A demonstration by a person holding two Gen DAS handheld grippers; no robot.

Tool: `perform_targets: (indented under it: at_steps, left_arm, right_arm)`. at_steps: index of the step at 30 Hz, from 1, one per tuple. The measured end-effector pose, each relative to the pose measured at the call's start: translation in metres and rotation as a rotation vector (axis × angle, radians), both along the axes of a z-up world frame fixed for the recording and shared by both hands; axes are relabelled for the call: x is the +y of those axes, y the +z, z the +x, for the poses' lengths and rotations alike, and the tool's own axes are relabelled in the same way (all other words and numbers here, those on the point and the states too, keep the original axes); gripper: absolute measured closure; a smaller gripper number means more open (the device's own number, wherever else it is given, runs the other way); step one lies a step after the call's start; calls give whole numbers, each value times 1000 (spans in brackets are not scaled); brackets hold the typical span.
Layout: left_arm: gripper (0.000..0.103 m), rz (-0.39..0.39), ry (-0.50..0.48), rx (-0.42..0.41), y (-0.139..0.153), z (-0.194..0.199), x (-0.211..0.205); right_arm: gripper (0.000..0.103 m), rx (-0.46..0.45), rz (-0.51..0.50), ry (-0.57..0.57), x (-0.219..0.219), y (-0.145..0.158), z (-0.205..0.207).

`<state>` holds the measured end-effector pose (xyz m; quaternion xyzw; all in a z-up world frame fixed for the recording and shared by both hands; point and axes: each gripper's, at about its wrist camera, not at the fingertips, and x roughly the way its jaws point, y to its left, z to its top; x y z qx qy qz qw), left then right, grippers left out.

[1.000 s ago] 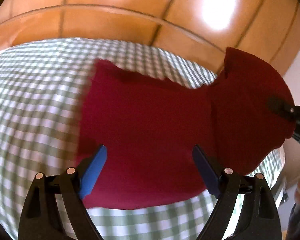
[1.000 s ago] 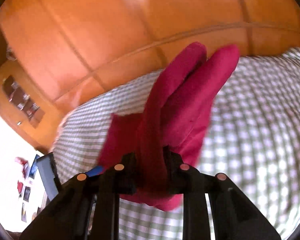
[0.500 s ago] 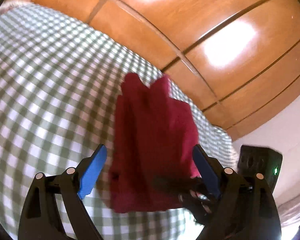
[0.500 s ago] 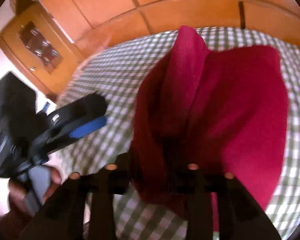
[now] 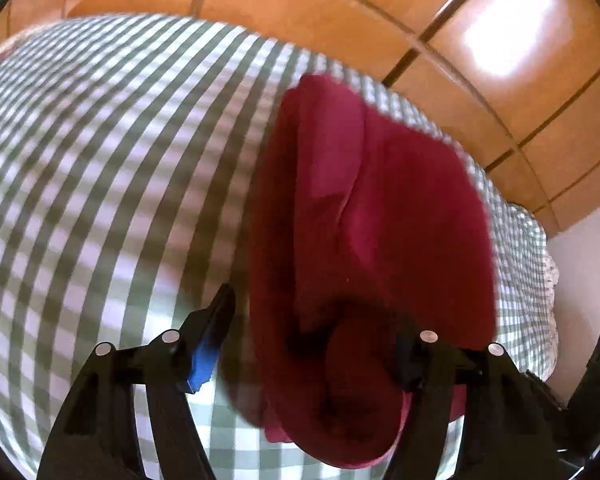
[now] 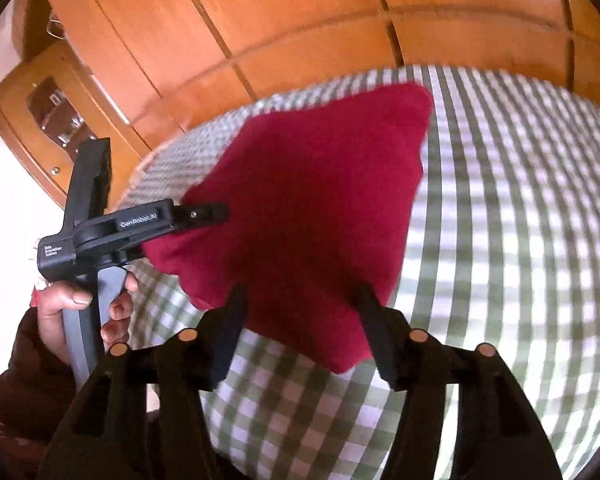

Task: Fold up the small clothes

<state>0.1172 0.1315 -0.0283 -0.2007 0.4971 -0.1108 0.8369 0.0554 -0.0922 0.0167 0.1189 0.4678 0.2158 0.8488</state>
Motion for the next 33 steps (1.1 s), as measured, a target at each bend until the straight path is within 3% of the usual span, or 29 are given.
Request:
perform_targets:
  at_steps: [2, 6, 10, 13, 15, 18, 20, 23, 25, 26, 28, 31, 33]
  left_arm:
    - [36, -19, 21, -1, -6, -11, 10]
    - [29, 3, 40, -19, -7, -33, 24]
    - [29, 75, 53, -65, 8, -38, 27]
    - [29, 93, 47, -125, 25, -44, 24]
    - [21, 93, 20, -183, 37, -48, 17]
    - [21, 158, -19, -224, 44, -46, 0]
    - [21, 206, -31, -199, 33, -37, -8]
    - [21, 177, -25, -103, -6, -28, 2]
    - [21, 71, -23, -95, -20, -29, 15]
    - [21, 53, -33, -105, -21, -30, 18]
    - [22, 30, -61, -121, -22, -27, 23]
    - [32, -23, -105, -131, -23, -21, 26]
    - [42, -57, -125, -135, -24, -13, 26]
  right_arm:
    - [49, 53, -22, -26, -5, -22, 2]
    - [50, 103, 57, -62, -18, -43, -2]
    - [48, 57, -8, -32, -16, -25, -8]
    - [47, -25, -17, -51, -21, 10, -3]
    - [47, -91, 11, -53, -21, 32, 2]
    - [47, -125, -8, -30, -4, 37, 19]
    - [47, -86, -38, -9, 9, 22, 30]
    - [46, -61, -115, 11, 19, -8, 32]
    - [46, -72, -101, 25, 15, -6, 25]
    - [45, -61, -51, 25, 8, -1, 26]
    - [26, -79, 42, -24, -10, 4, 31]
    - [22, -59, 121, -102, -30, 4, 58]
    - [22, 27, 170, -103, -37, -16, 84]
